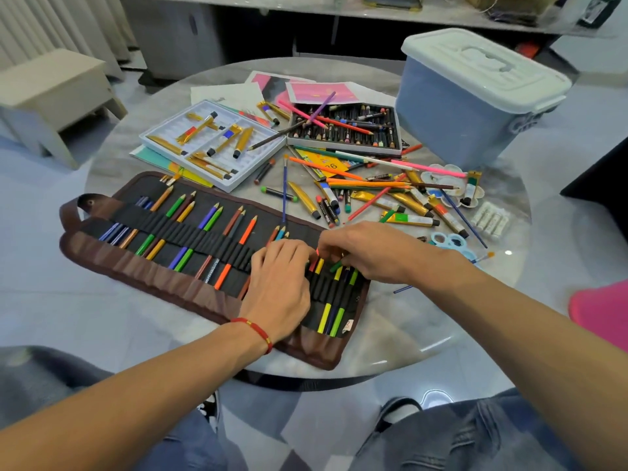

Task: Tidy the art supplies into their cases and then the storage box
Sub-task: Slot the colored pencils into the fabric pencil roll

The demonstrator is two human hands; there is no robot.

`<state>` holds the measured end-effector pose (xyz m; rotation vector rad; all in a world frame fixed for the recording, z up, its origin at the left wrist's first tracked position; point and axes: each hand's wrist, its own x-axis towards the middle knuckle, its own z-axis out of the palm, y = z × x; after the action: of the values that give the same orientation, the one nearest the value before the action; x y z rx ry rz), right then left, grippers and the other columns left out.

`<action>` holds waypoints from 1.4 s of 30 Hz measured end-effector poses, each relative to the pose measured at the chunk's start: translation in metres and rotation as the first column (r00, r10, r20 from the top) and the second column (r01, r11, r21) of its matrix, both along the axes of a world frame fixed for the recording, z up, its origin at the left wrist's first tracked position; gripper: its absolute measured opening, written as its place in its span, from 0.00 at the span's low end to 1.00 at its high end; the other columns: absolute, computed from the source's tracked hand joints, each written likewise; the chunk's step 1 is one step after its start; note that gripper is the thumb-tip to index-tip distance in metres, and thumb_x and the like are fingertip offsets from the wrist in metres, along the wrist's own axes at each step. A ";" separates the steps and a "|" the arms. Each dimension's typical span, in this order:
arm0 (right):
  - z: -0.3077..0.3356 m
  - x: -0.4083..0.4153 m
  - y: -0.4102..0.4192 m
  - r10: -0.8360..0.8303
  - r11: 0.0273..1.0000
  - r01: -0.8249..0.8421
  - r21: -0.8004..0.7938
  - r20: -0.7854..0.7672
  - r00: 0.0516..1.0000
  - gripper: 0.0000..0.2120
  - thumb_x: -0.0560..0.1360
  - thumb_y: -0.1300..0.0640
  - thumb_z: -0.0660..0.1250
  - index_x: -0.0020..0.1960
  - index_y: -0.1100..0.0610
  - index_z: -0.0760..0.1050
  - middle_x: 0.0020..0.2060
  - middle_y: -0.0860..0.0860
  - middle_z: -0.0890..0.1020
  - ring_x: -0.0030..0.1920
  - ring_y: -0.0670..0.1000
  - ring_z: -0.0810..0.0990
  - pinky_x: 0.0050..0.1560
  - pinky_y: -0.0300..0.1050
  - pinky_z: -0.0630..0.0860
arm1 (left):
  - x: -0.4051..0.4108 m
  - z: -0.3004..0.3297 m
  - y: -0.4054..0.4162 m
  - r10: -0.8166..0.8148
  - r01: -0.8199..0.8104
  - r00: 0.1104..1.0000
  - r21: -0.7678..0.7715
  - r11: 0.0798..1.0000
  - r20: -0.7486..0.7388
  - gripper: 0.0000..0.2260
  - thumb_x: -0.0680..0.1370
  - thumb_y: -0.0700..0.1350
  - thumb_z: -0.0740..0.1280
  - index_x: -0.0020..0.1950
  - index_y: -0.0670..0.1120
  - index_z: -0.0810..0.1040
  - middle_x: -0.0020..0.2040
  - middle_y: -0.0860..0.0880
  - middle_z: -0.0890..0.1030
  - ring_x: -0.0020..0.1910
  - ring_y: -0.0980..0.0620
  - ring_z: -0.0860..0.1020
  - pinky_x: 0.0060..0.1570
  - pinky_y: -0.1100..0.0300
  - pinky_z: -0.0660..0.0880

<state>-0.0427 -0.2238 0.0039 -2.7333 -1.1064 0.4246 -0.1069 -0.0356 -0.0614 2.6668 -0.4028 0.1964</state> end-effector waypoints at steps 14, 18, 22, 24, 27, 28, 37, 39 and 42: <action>-0.003 0.012 0.004 -0.045 0.986 0.081 0.149 -0.231 0.972 0.09 0.74 0.63 0.74 0.46 0.52 0.77 0.41 0.42 0.84 0.48 0.40 0.80 0.55 0.41 0.70 | -0.001 0.000 -0.002 -0.005 0.004 1.000 0.036 0.999 0.014 0.21 0.70 0.45 0.47 0.57 0.51 0.72 0.58 0.52 0.74 0.63 0.49 0.68 0.63 0.50 0.63; 0.000 0.010 -0.001 -0.114 0.974 0.145 0.176 -0.173 0.978 0.08 0.73 0.57 0.76 0.48 0.52 0.78 0.47 0.43 0.80 0.49 0.43 0.75 0.47 0.31 0.67 | -0.001 -0.002 -0.001 0.000 0.000 1.000 0.008 1.000 0.022 0.19 0.71 0.42 0.50 0.57 0.51 0.73 0.57 0.53 0.74 0.64 0.50 0.68 0.64 0.51 0.61; -0.003 0.022 -0.019 -0.369 0.881 0.325 0.345 0.069 0.927 0.03 0.75 0.58 0.70 0.48 0.52 0.81 0.44 0.45 0.83 0.49 0.47 0.79 0.54 0.48 0.77 | 0.000 -0.002 -0.001 0.004 -0.003 1.000 -0.011 1.000 0.024 0.17 0.72 0.40 0.53 0.57 0.51 0.73 0.57 0.53 0.74 0.63 0.50 0.68 0.64 0.51 0.61; -0.009 0.031 -0.029 -0.556 0.807 0.502 0.310 0.115 0.823 0.09 0.76 0.60 0.66 0.53 0.53 0.82 0.47 0.48 0.84 0.50 0.51 0.80 0.54 0.53 0.79 | 0.000 -0.003 -0.002 0.004 -0.004 1.000 -0.024 1.000 0.025 0.17 0.73 0.40 0.53 0.57 0.51 0.73 0.57 0.53 0.74 0.63 0.50 0.68 0.64 0.51 0.61; -0.019 0.036 -0.033 -0.649 0.755 0.633 0.171 0.058 0.759 0.14 0.78 0.60 0.63 0.60 0.56 0.82 0.56 0.54 0.84 0.56 0.56 0.81 0.58 0.54 0.79 | 0.000 -0.004 -0.001 0.003 -0.002 0.999 -0.023 1.000 0.033 0.17 0.73 0.40 0.53 0.57 0.51 0.73 0.57 0.53 0.74 0.63 0.51 0.68 0.64 0.51 0.61; -0.021 0.036 -0.030 -0.646 0.759 0.636 0.142 0.046 0.762 0.15 0.79 0.60 0.62 0.62 0.56 0.81 0.58 0.55 0.83 0.58 0.57 0.81 0.58 0.54 0.79 | 0.000 -0.004 -0.001 0.004 -0.003 0.999 -0.022 1.000 0.033 0.17 0.73 0.40 0.53 0.57 0.51 0.73 0.57 0.53 0.74 0.63 0.51 0.68 0.64 0.52 0.61; -0.019 0.031 -0.011 -0.609 0.785 0.611 0.102 -0.045 0.792 0.19 0.73 0.67 0.62 0.59 0.56 0.82 0.57 0.56 0.82 0.60 0.58 0.78 0.57 0.53 0.79 | 0.000 -0.005 -0.002 0.012 -0.013 0.999 0.014 1.000 0.036 0.17 0.72 0.40 0.53 0.56 0.51 0.73 0.57 0.54 0.74 0.63 0.50 0.69 0.64 0.52 0.60; -0.012 0.024 -0.005 -0.589 0.796 0.593 0.119 -0.071 0.805 0.16 0.73 0.66 0.63 0.54 0.55 0.84 0.57 0.55 0.82 0.60 0.57 0.78 0.58 0.52 0.78 | 0.000 -0.004 -0.002 0.014 -0.015 0.999 0.021 1.000 0.037 0.17 0.72 0.39 0.54 0.56 0.51 0.72 0.57 0.54 0.74 0.63 0.50 0.69 0.64 0.52 0.60; -0.008 0.006 0.007 -0.581 0.814 0.580 0.030 0.037 0.813 0.15 0.74 0.62 0.65 0.58 0.52 0.83 0.62 0.55 0.76 0.65 0.58 0.71 0.64 0.57 0.71 | 0.000 -0.004 -0.003 0.020 -0.021 0.999 0.028 0.999 0.038 0.18 0.71 0.40 0.53 0.57 0.52 0.73 0.57 0.54 0.74 0.63 0.50 0.68 0.64 0.52 0.60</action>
<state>-0.0371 -0.2163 -0.0042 -2.8804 -0.2246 0.2549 -0.1071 -0.0385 -0.0656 2.6994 -0.3923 0.2490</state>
